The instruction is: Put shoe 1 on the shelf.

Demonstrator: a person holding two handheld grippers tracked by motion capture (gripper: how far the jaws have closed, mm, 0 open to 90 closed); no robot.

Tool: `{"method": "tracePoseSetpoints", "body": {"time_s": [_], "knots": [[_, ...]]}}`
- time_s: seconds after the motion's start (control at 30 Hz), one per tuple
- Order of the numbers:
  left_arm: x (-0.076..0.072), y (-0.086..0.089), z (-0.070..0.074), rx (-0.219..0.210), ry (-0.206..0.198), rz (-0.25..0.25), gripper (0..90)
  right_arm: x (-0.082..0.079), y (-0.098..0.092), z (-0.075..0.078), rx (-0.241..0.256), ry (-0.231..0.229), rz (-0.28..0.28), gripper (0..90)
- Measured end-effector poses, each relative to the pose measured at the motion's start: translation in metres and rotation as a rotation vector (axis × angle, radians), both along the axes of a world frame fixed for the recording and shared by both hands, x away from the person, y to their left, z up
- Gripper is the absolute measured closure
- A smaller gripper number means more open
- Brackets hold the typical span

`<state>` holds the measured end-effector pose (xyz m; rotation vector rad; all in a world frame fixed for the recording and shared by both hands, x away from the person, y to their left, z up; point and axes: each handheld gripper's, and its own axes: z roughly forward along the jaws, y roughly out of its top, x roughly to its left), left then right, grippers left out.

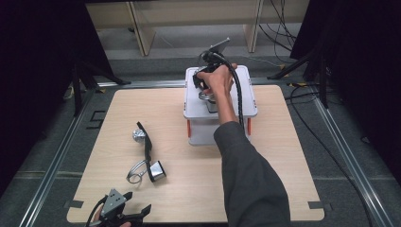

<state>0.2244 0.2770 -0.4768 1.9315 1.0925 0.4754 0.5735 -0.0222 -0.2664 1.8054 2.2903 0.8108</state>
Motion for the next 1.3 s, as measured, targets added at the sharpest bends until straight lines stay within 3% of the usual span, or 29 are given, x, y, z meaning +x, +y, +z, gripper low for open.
{"method": "tracePoseSetpoints", "body": {"time_s": [0.07,0.13,0.2,0.23,0.27,0.3,0.33,0.37,0.47,0.5,0.57,0.6,0.63,0.67,0.83,0.93,1.0,1.07,1.1,1.17,1.23,1.3], "knots": [[0.001,0.000,-0.001,-0.019,-0.006,0.008,15.2,-0.002,-0.002,0.004,-0.001,-0.015,0.003,23.1],[0.000,0.000,-0.001,-0.012,-0.004,0.006,15.2,-0.005,-0.003,0.010,0.020,-0.027,0.008,28.5],[0.000,0.000,-0.001,0.004,-0.001,0.000,15.2,-0.009,-0.002,0.018,0.007,-0.096,0.038,26.9],[0.001,-0.001,-0.001,-0.015,-0.004,0.008,15.2,-0.012,0.000,0.023,-0.003,-0.132,0.060,26.9],[0.001,0.000,-0.002,-0.007,-0.006,0.010,15.2,-0.015,0.002,0.029,0.013,-0.145,0.094,27.0],[0.003,0.003,-0.001,0.029,-0.020,-0.018,15.2,-0.020,0.005,0.034,0.039,-0.157,0.120,28.2],[0.002,0.002,-0.001,0.020,-0.013,-0.007,15.2,-0.025,0.007,0.039,0.089,-0.163,0.174,29.6],[0.001,0.000,-0.002,-0.011,-0.005,0.012,15.2,-0.032,0.010,0.043,0.095,-0.166,0.198,30.0],[0.001,0.001,-0.002,-0.013,-0.004,0.021,15.2,-0.054,0.018,0.048,0.121,-0.204,0.312,32.9],[0.001,0.001,-0.001,-0.015,-0.008,0.020,15.2,-0.065,0.020,0.048,0.111,-0.234,0.376,33.7],[0.001,0.001,-0.001,-0.016,-0.012,0.025,15.2,-0.082,0.024,0.045,0.118,-0.237,0.438,35.3],[0.001,0.001,-0.001,-0.016,-0.011,0.033,15.2,-0.087,0.025,0.043,0.114,-0.253,0.474,35.6],[0.003,0.004,0.000,0.023,-0.025,0.007,15.2,-0.096,0.027,0.040,0.112,-0.252,0.499,36.2],[0.000,0.002,0.000,-0.024,-0.006,0.054,15.2,-0.104,0.028,0.036,0.113,-0.257,0.532,36.5],[0.002,0.008,0.002,-0.035,-0.009,0.102,16.1,-0.136,0.026,0.009,0.120,-0.252,0.641,38.5],[0.009,0.011,0.003,-0.019,-0.015,0.121,16.2,-0.154,0.019,-0.011,0.120,-0.212,0.665,38.8],[0.014,0.013,0.004,-0.006,-0.004,0.164,16.3,-0.164,0.012,-0.026,0.123,-0.225,0.705,39.1],[0.022,0.016,0.002,0.005,-0.006,0.159,18.9,-0.173,0.005,-0.039,0.116,-0.210,0.716,39.2],[0.026,0.016,0.003,0.013,0.010,0.160,20.0,-0.175,0.002,-0.045,0.110,-0.224,0.734,39.2],[0.032,0.016,0.004,0.013,-0.010,0.131,34.8,-0.185,-0.006,-0.057,0.113,-0.201,0.730,39.6],[0.035,0.017,0.007,0.057,-0.007,0.156,36.4,-0.193,-0.014,-0.072,0.125,-0.194,0.739,39.8],[0.040,0.018,0.007,0.069,-0.014,0.184,37.7,-0.198,-0.021,-0.085,0.126,-0.184,0.739,39.8]]}}
